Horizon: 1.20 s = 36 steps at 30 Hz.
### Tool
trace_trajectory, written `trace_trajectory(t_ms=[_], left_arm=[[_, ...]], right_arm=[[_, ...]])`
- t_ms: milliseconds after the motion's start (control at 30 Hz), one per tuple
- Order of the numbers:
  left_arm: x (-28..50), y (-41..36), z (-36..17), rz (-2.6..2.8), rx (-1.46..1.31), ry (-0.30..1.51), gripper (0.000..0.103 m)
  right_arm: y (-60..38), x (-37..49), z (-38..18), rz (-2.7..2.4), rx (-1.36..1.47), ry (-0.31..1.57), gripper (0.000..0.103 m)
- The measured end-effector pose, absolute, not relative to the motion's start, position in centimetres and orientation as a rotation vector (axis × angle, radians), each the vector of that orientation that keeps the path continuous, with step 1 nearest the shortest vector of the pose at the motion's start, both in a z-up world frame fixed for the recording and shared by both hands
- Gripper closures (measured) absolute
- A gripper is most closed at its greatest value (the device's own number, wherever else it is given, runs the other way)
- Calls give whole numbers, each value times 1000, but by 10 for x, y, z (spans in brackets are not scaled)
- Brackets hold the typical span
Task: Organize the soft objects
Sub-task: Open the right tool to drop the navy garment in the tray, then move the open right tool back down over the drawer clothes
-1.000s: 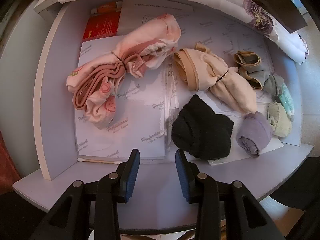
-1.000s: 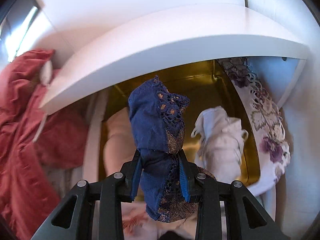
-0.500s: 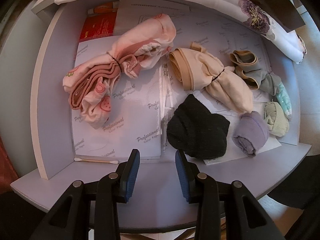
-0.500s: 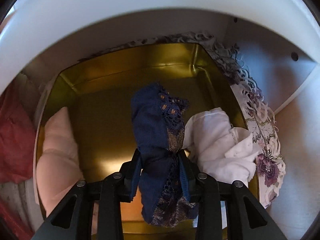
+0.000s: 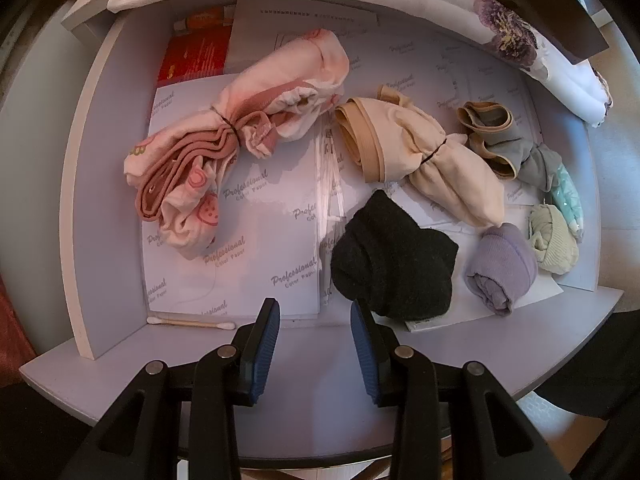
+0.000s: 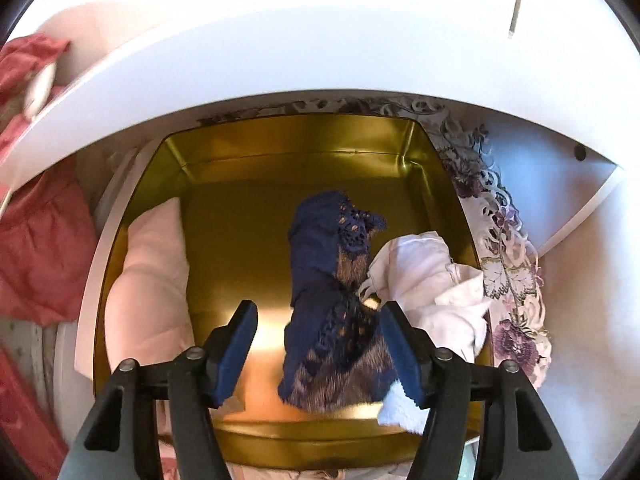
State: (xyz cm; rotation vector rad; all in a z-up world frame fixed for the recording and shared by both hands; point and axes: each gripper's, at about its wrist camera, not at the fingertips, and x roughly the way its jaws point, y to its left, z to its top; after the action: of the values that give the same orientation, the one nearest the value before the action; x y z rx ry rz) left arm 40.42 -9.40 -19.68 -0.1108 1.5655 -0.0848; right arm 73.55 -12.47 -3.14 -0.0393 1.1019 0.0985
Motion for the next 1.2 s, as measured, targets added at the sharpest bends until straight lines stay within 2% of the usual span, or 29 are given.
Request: trace_trajectory(t_ms=[467, 833, 1067, 1200], left_arm=[[403, -90, -194, -96, -113, 1555, 66], [405, -91, -198, -88, -109, 1561, 66], [405, -92, -198, -87, -109, 1562, 66], [405, -92, -198, -87, -108, 1561, 66]], right_arm=[[-136, 706, -7, 116, -63, 1060, 33], [-181, 656, 6, 116, -11, 1051, 32], [-220, 613, -14, 59, 107, 1154, 27], [-238, 588, -58, -15, 235, 1321, 26]])
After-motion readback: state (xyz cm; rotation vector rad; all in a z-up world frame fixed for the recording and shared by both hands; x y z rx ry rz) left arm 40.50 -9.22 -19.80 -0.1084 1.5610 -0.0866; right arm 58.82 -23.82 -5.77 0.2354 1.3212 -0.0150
